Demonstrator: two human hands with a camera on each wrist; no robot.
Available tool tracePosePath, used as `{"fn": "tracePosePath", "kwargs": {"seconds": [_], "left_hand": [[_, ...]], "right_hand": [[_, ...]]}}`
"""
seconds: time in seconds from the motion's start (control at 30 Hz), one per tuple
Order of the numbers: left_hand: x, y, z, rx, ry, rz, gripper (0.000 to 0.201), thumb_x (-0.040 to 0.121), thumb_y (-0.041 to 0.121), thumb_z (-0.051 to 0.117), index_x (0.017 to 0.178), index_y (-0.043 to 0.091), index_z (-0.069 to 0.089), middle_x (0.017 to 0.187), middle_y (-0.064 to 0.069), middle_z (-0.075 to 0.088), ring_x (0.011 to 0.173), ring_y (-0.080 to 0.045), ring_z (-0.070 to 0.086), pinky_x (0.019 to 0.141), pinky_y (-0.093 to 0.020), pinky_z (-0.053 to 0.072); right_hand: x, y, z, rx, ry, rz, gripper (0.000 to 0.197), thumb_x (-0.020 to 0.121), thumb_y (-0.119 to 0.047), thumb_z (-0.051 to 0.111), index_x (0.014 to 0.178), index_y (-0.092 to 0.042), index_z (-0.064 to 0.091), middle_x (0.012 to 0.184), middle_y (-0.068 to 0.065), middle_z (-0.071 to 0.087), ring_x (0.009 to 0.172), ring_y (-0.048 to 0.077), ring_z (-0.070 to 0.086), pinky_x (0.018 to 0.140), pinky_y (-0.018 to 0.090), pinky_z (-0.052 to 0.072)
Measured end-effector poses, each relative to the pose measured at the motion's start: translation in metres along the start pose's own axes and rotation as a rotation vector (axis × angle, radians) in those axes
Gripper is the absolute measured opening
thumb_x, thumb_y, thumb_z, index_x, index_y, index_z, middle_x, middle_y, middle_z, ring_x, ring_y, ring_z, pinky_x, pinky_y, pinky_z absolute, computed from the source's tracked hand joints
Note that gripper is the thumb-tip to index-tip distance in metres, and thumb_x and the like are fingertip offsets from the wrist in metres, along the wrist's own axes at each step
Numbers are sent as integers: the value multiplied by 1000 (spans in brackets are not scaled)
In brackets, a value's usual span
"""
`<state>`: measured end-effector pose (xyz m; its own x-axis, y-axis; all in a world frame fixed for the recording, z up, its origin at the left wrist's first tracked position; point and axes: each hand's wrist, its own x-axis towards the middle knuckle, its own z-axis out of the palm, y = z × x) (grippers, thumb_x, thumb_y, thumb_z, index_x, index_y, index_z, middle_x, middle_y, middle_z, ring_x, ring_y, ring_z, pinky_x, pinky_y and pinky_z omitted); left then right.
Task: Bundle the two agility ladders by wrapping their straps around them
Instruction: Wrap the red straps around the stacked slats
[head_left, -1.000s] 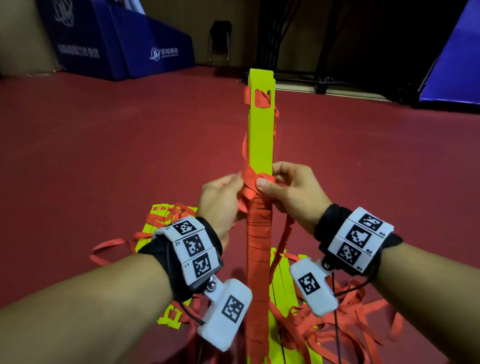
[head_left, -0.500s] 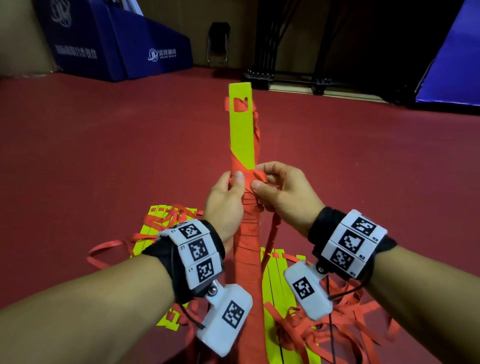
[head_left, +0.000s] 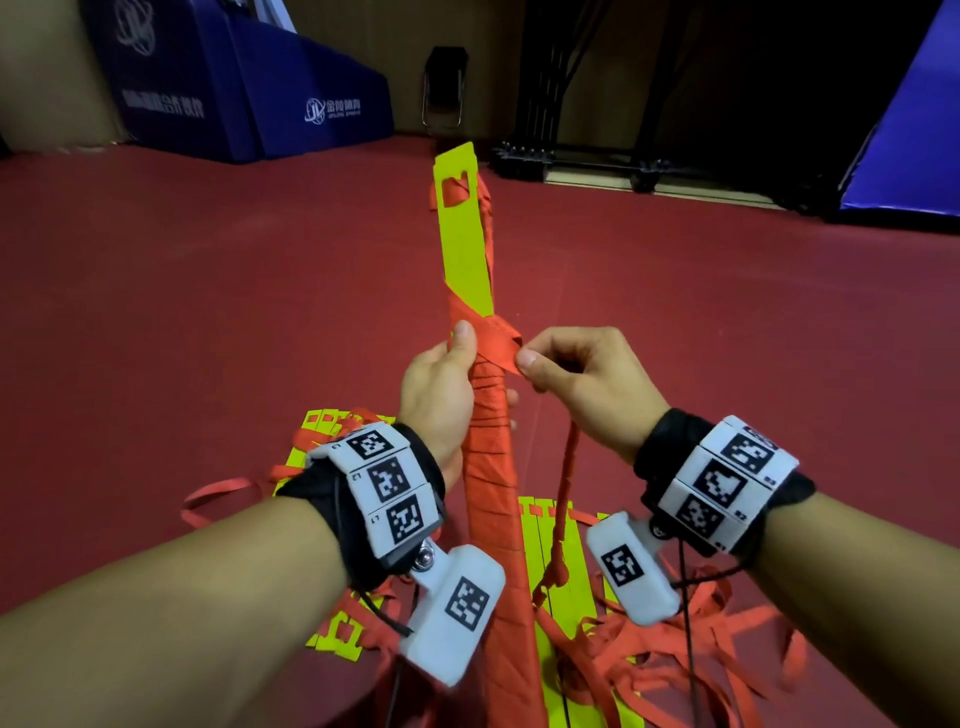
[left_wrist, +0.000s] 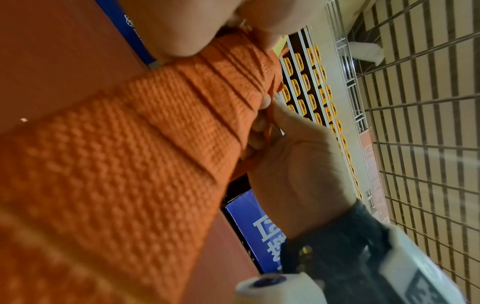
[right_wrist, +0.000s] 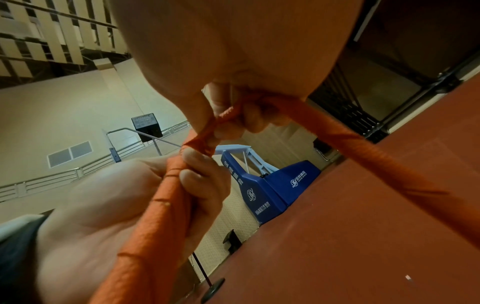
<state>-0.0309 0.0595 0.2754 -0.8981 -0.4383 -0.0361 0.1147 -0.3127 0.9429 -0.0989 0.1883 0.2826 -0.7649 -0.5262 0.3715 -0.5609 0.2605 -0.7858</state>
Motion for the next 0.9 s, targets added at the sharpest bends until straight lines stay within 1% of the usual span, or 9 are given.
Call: {"fn": "tracePosePath", "kwargs": {"seconds": [0.23,0.37,0.47,0.53,0.57,0.63,0.73,0.8,0.9], "left_hand": [[1,-4,-1,-14,-26,-92,49,105,44,45,104,1,68,53,-11,56,40,-22,52,49,-32,49],[1,-2,0,13,-14,-95,44,105,43,45,91,7,67,47,-6,52,39,-19,50,51,-32,46],[0,-3,1,37,-36,-97,45,105,42,45,85,7,65,45,-6,51,37,-18,48,51,-31,46],[-1,-3,2,40,-48,-88,46,106,41,44,83,8,64,45,-7,52,36,-18,48,47,-29,45],[-1,-4,2,41,-54,-83,46,106,41,44,82,8,64,45,-7,53,36,-18,47,46,-28,44],[-1,-4,2,49,-65,-74,48,107,41,42,80,8,66,48,-7,58,36,-17,48,43,-27,44],[-1,-5,2,64,-69,-63,50,107,42,41,90,4,69,55,-8,63,37,-17,49,41,-26,45],[-1,-5,2,94,-57,-54,50,107,43,41,92,5,69,52,-7,61,36,-16,49,42,-29,46],[-1,-3,2,113,-32,-52,49,107,45,42,87,8,67,49,-8,55,36,-17,48,42,-29,46]], "right_hand": [[-1,3,1,68,-148,-58,23,98,-8,57,81,-23,61,74,-10,55,72,7,48,71,25,40],[0,-1,-4,-63,-227,-53,28,94,-3,62,77,-26,60,75,-10,58,74,5,50,79,28,42],[1,0,-9,-144,-245,-24,19,82,-9,67,73,-25,64,73,-4,65,74,13,58,84,36,47],[0,1,-9,-134,-296,12,9,71,-13,66,72,-21,69,71,4,68,69,21,59,76,38,50],[0,1,-9,-132,-320,30,10,68,-11,66,71,-20,69,68,4,66,65,19,56,70,38,49],[-2,-1,-10,-115,-372,53,23,69,4,69,67,-19,66,61,-2,58,59,10,49,62,32,43],[-3,-2,-10,-49,-431,92,42,69,20,64,63,-21,65,58,-6,49,55,8,44,56,23,40],[-3,0,-9,-20,-428,109,43,67,18,64,60,-25,68,56,-6,47,56,10,42,55,24,37],[-5,2,-5,112,-344,130,17,56,1,58,60,-14,63,61,12,53,62,18,45,60,31,36]]}}
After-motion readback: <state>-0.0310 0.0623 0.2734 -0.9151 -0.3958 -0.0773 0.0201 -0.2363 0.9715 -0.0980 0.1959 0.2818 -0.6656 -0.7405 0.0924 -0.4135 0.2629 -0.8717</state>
